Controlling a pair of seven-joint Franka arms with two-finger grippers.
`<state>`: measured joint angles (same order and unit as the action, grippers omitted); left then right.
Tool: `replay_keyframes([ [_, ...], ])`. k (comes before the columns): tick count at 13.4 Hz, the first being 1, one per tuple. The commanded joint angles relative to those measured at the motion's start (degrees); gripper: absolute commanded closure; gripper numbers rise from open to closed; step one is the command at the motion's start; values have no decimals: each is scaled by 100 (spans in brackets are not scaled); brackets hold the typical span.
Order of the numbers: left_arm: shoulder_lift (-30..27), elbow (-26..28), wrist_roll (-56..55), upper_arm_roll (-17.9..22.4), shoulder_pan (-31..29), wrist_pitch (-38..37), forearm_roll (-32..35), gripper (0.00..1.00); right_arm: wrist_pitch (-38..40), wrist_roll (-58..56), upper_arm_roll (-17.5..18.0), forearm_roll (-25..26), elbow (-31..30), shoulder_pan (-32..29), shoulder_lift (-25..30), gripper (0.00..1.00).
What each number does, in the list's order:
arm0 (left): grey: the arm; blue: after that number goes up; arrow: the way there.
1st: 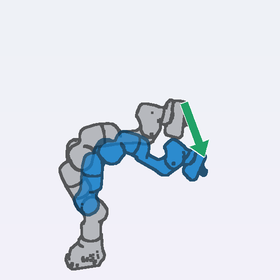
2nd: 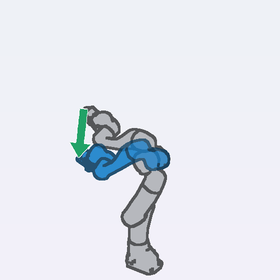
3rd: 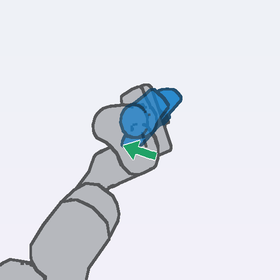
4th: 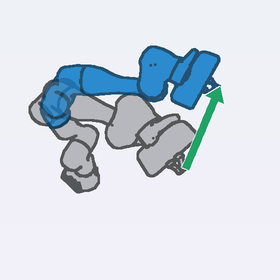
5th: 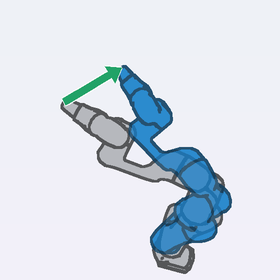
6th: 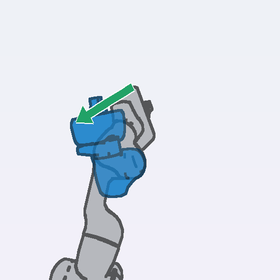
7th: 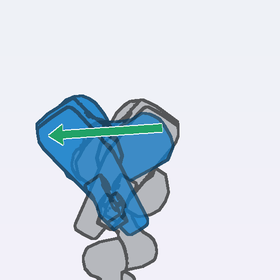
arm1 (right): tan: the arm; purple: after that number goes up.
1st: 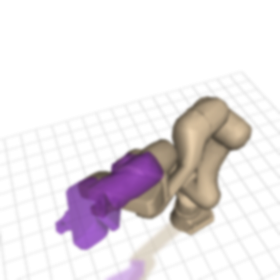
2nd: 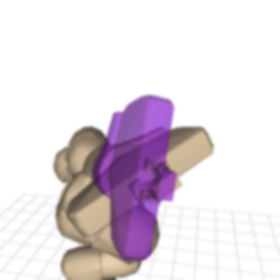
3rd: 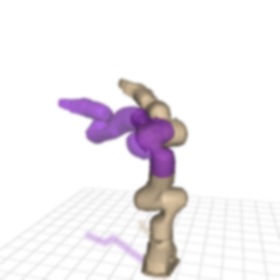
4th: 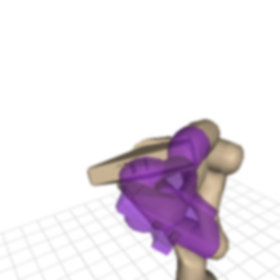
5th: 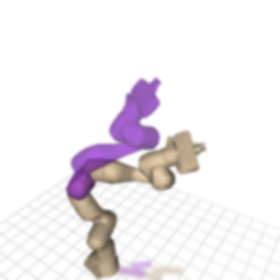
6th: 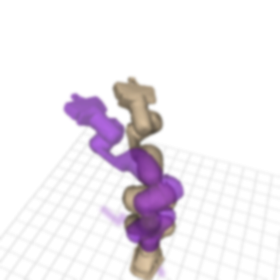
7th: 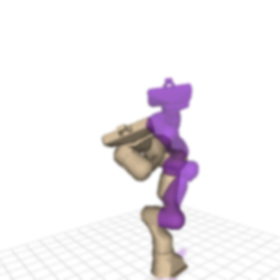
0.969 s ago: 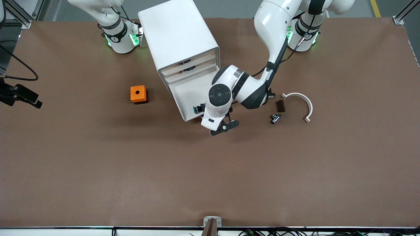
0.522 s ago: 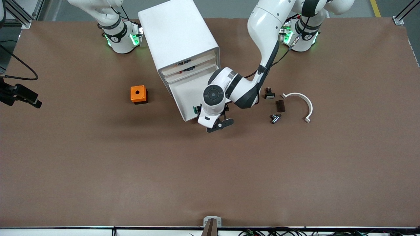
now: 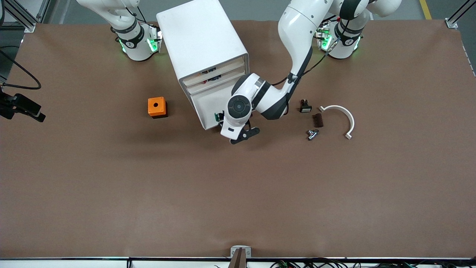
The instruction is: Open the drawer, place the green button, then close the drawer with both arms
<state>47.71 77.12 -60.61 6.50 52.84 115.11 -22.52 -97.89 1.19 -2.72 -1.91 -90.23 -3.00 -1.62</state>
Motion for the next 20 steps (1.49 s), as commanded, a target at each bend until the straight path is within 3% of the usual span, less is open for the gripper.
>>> replay_keyframes([
  [1, -209, 163, -196, -279, -10, -365, -95, 0, -55, -67, 52, 51, -152, -61, 206, 0],
  [8, -60, 163, -197, -851, 34, -401, -893, 0, -73, -67, 52, 51, -161, -61, 259, 0],
  [12, -60, 172, -276, -948, 43, -410, -1009, 0, -81, -67, 52, 51, -153, -61, 250, 0],
  [15, -147, 137, -320, -914, -167, -410, -913, 0, -108, -67, 52, 51, -144, -69, 224, 0],
  [17, -244, 119, -268, -669, -570, -410, -825, 0, -117, -67, 52, 51, -144, -78, 215, 0],
  [20, -525, 84, -258, -535, -1256, -410, 59, 0, -108, -67, 52, 42, -135, -70, 223, 0],
])
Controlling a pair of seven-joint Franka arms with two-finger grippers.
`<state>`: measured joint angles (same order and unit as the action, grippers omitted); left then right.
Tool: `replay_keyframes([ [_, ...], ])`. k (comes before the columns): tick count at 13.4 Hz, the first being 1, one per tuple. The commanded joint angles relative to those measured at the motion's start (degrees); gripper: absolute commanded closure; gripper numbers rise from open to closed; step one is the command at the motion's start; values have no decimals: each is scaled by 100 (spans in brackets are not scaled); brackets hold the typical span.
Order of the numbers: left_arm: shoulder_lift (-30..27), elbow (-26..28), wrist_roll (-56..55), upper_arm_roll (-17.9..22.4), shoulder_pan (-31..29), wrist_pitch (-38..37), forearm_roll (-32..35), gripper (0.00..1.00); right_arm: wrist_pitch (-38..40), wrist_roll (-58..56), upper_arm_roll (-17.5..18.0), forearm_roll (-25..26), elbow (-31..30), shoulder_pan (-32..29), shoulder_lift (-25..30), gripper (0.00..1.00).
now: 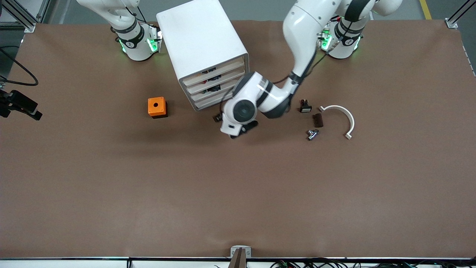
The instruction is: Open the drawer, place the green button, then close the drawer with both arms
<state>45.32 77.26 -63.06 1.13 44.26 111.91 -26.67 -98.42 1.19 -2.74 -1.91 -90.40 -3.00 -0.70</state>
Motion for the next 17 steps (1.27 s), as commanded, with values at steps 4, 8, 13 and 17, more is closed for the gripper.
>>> replay_keyframes([
  [4, -900, 61, 109, -7, -1347, -90, 1935, 0, -28, -66, 54, 42, -118, -77, 132, 0],
  [8, -1542, 70, 618, 1, -2209, -291, 2025, 0, -28, -57, 54, 42, -127, -69, 132, 0],
  [13, -2526, 70, 1759, 1, -3018, -897, 2910, 0, -1, -66, 63, 42, -127, -77, 140, 0],
  [17, -3054, 70, 2744, -25, -3510, -1636, 2878, 0, -37, -66, 63, 42, -127, -77, 132, 0],
])
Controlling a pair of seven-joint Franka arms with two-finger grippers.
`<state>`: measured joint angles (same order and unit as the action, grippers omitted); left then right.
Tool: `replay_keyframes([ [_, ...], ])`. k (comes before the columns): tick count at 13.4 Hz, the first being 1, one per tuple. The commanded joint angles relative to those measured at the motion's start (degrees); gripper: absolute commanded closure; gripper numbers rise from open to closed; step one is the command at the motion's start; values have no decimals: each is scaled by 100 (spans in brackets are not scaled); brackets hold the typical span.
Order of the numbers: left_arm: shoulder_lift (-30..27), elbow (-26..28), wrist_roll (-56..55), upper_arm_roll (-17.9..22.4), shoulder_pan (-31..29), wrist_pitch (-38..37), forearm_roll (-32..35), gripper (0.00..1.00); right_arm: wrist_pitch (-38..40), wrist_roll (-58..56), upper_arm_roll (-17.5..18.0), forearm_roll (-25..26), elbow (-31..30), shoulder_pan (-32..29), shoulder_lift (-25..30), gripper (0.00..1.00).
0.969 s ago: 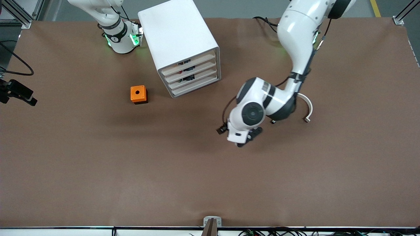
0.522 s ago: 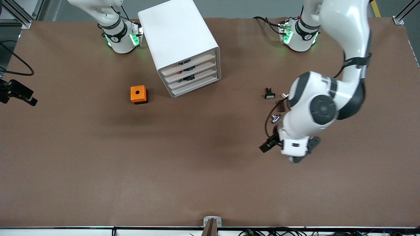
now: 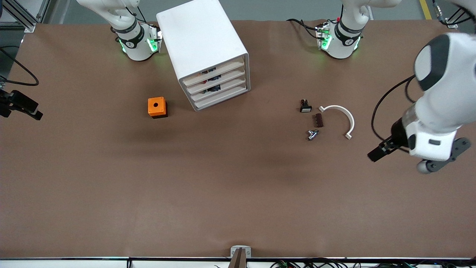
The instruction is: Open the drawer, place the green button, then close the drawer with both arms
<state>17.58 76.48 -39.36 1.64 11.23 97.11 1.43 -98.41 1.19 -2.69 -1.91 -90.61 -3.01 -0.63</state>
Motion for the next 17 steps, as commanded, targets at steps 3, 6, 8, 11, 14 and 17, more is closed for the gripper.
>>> replay_keyframes([
  [3, -737, 174, 1207, -76, -507, -578, 51, 0, -29, -66, 58, 42, -106, -76, 133, 0],
  [6, -1212, 218, 2386, -303, -1051, -1377, 51, 0, -11, -75, 58, 42, -106, -76, 133, 0],
  [8, -1502, 428, 2617, -480, -1307, -1590, -116, 0, -2, -75, 58, 42, -106, -77, 142, 0],
  [11, -1923, 875, 2670, -541, -1343, -1468, -169, 0, -2, -75, 58, 42, -106, -85, 142, 0],
  [14, -2582, 1780, 2705, -551, -1396, -1169, -187, 0, 6, -75, 50, 42, -106, -85, 142, 0],
  [17, -2576, 1722, 2705, -621, -1334, -1133, -151, 0, 6, -75, 58, 42, -106, -85, 151, 0],
])
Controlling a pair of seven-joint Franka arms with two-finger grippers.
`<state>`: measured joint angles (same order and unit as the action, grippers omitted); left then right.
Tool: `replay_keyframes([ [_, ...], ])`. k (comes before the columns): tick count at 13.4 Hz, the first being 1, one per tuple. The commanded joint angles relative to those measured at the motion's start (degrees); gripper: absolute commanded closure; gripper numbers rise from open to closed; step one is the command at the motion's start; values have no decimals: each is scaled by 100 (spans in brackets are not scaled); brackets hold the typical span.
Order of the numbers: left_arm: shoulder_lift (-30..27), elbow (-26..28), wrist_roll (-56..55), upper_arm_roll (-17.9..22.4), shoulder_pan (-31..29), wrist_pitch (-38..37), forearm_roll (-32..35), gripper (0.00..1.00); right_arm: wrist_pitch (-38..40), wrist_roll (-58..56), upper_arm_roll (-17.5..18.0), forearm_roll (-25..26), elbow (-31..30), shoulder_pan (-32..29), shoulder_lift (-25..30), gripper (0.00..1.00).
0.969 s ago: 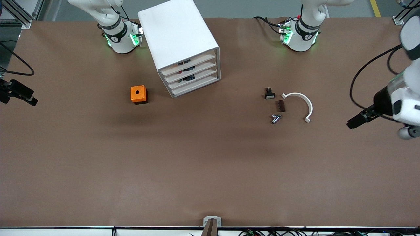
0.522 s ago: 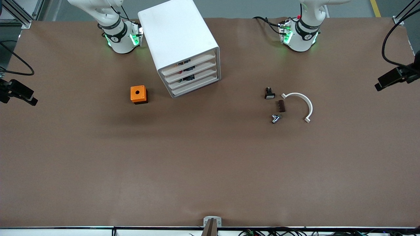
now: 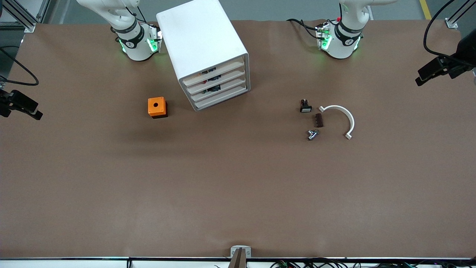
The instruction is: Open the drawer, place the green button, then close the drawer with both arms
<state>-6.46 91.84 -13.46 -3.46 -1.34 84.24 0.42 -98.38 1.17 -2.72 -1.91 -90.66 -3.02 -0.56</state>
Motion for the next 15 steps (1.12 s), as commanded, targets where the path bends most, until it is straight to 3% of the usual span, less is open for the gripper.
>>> replay_keyframes([
  [1, -110, 150, 116, -111, -68, 155, -33, 0, -6, -74, 53, 42, -101, -76, 143, 0],
  [11, -101, 194, 116, -137, -42, -30, -50, 0, 38, -74, 53, 24, -92, -85, 143, 0],
  [15, -118, 229, 107, -417, -76, -135, -7, 0, 3, -82, 61, 24, -92, -76, 143, 0],
])
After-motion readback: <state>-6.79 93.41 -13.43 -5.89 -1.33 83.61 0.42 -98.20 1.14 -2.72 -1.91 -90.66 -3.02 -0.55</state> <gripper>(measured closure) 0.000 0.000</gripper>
